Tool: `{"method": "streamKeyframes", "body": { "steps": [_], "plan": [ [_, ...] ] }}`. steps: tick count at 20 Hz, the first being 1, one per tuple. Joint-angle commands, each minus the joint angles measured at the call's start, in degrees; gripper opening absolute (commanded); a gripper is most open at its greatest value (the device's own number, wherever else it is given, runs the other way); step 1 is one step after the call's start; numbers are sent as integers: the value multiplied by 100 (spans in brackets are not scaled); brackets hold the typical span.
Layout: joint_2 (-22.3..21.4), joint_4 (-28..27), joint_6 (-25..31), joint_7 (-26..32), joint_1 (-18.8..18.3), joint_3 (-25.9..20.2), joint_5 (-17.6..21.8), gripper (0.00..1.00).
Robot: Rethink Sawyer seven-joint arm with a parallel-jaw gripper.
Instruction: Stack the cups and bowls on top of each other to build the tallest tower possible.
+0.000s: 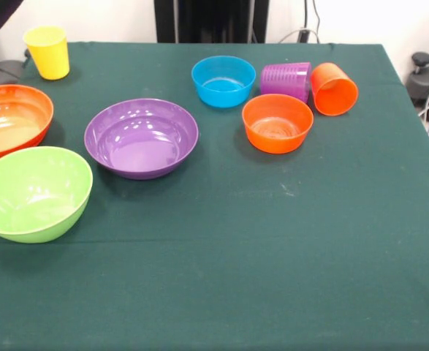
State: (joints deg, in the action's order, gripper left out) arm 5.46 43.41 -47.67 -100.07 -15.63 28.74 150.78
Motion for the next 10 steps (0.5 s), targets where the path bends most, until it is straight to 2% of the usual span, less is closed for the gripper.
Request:
{"method": "streamKeyframes", "body": {
  "steps": [1, 4, 10],
  "plan": [
    [117, -306, -469, -373, -68, -591, -401, 0],
    [102, -339, -692, -397, -104, -626, -398, 0],
    [123, -298, -619, -358, -82, -564, -447, 0]
  ]
}}
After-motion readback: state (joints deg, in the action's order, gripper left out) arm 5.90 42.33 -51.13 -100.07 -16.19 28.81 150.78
